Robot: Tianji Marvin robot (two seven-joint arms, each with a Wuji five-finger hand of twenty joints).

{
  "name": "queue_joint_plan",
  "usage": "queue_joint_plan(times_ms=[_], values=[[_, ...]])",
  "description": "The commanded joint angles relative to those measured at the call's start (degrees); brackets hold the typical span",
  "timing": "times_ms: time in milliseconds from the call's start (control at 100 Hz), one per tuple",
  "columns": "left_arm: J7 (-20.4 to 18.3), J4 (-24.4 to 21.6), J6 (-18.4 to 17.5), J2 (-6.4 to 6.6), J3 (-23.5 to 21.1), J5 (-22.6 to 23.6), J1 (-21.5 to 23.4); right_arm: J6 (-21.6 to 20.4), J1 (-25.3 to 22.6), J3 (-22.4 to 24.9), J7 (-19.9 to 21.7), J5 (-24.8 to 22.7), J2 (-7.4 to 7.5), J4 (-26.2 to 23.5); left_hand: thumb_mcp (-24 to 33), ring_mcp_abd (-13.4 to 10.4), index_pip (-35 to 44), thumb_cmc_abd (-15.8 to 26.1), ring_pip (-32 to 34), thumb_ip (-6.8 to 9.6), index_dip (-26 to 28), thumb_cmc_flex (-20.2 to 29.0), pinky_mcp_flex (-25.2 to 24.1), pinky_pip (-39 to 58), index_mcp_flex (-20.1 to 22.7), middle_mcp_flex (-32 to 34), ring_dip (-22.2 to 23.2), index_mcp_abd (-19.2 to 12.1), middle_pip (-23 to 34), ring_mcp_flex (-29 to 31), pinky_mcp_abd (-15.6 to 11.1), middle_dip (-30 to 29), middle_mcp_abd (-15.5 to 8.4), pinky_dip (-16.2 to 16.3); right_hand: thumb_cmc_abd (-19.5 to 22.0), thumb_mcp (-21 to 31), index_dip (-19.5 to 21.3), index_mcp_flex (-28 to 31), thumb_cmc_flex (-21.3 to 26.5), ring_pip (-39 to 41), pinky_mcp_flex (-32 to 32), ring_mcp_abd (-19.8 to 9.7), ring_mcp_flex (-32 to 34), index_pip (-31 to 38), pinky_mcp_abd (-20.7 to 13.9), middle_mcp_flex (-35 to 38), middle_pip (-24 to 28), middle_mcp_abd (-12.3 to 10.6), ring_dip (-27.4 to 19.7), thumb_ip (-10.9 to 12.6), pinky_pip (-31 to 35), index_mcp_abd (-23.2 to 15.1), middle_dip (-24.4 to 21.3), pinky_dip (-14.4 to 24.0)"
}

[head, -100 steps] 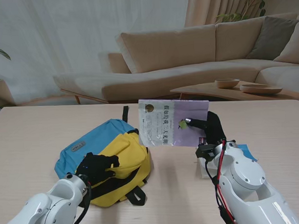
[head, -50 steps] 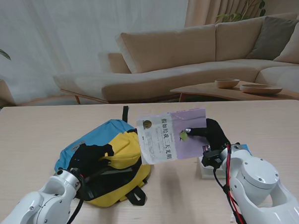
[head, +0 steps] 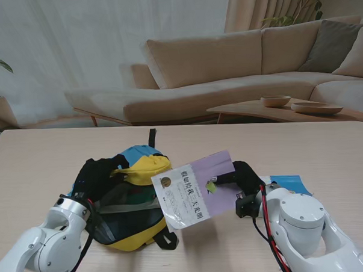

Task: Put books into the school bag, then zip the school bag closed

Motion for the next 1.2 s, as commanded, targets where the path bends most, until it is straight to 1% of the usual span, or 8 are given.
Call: queue_joint_plan(times_ms=[0,110,410,570,820,960,1020,1190], values=[[-0.4,-0.8,-0.4,-0.57,-0.7,-0.4,-0.5,0.4,0.4,-1.2,0.9,-0.4,-0.73,-0.2,-1.3,1.1,5.4,3.7,2.5,1.67,3.3,4.6,0.0,2.9,-2.0,-1.1,1.6,-0.6,2.1,1.2,2.3,-0.6,1.3,2.3,3.9,7.1,4.1,8.5,6.3,3.7,3.8,0.9,5.8,9.6,0.9,2.4,1.8,1.1,1.1,0.2,4.7,-8.7,0.0,-0.2],[0.1,-0.7,-0.8,-0.74,-1.0,-1.5,-1.3,2.9,1.4,-2.7,-0.1,-0.4,-1.16,0.3,-1.6,1.1,5.8,3.9,3.1,1.69,3.8,5.0,-0.1,3.1,-2.6,-1.3,2.0,-0.2,2.7,1.1,2.4,-0.3,1.7,2.6,3.9,7.3,3.9,8.4,6.4,3.8,4.5,1.1,6.0,9.6,1.7,2.5,2.0,1.4,0.9,0.3,4.9,-8.4,-0.3,-0.6],[2.1,-0.9,-0.9,-1.06,-1.0,-1.5,-1.9,8.5,4.6,-7.0,-4.0,-1.0,-2.77,2.3,-2.0,1.0,6.4,4.2,3.6,1.65,4.8,5.6,0.5,3.4,-3.3,-1.0,2.2,-0.2,3.7,1.7,2.6,-0.3,1.6,3.2,3.8,7.4,3.6,8.4,6.4,4.2,4.9,1.1,6.0,9.8,2.0,2.4,2.3,1.5,0.7,0.2,5.2,-8.3,-0.6,-1.1],[2.4,-1.2,-0.8,-1.13,-0.9,-1.6,-1.7,11.3,6.6,-9.7,-7.4,-0.7,-4.24,3.7,-2.2,0.9,6.5,4.4,3.6,1.60,5.1,5.7,0.5,3.4,-3.6,-1.1,2.2,-0.2,3.8,1.8,2.6,-0.4,1.5,3.3,4.0,7.3,3.3,8.3,6.3,4.3,5.0,1.0,6.0,9.8,1.8,2.5,2.4,1.5,0.6,0.2,5.1,-8.2,-1.0,-1.4],[2.5,-2.1,-1.4,-1.14,-0.9,-1.6,-0.9,14.3,10.4,-14.6,-14.9,0.6,-7.63,6.8,-2.4,0.9,6.5,4.6,3.6,1.61,5.3,5.8,0.5,3.3,-3.8,-1.3,2.2,-0.2,3.9,1.7,2.5,-0.5,1.4,3.4,4.1,7.2,3.1,8.1,6.2,4.4,5.6,1.0,6.0,9.8,1.5,2.5,2.3,1.5,0.4,0.2,5.2,-8.2,-1.5,-1.9],[2.4,-2.7,-1.6,-1.11,-0.8,-1.6,-0.2,15.7,12.0,-16.7,-19.3,2.8,-9.77,8.1,-2.5,0.8,6.4,4.6,3.5,1.65,5.4,5.8,0.4,3.2,-3.7,-1.3,2.2,-0.2,3.9,1.6,2.5,-0.5,1.4,3.5,4.2,7.2,2.9,7.9,6.3,4.5,5.7,1.2,6.0,9.7,1.5,2.5,2.3,1.6,0.3,0.3,5.2,-8.0,-1.7,-2.1],[2.5,-2.9,-1.8,-1.11,-0.7,-1.4,0.0,16.4,12.7,-17.4,-21.4,4.1,-10.82,8.7,-2.4,0.8,6.4,4.6,3.5,1.70,5.4,5.8,0.4,3.1,-3.7,-1.3,2.2,-0.3,3.9,1.6,2.4,-0.5,1.4,3.5,4.2,7.2,2.8,7.9,6.3,4.5,5.8,1.1,6.0,9.7,1.5,2.4,2.3,1.6,0.3,0.3,5.2,-8.0,-1.8,-2.2],[2.9,-3.4,-2.1,-1.12,-0.5,-1.1,0.6,18.8,14.7,-19.3,-29.1,8.5,-14.47,10.5,-2.5,0.8,6.3,4.6,3.4,1.69,5.5,5.9,0.2,3.0,-3.7,-1.4,2.2,-0.3,3.9,1.4,2.4,-0.6,1.3,3.5,4.2,7.3,2.6,7.8,6.3,4.3,6.0,1.3,5.9,9.8,1.4,2.3,2.4,1.7,0.0,0.3,5.1,-7.8,-2.2,-2.5]])
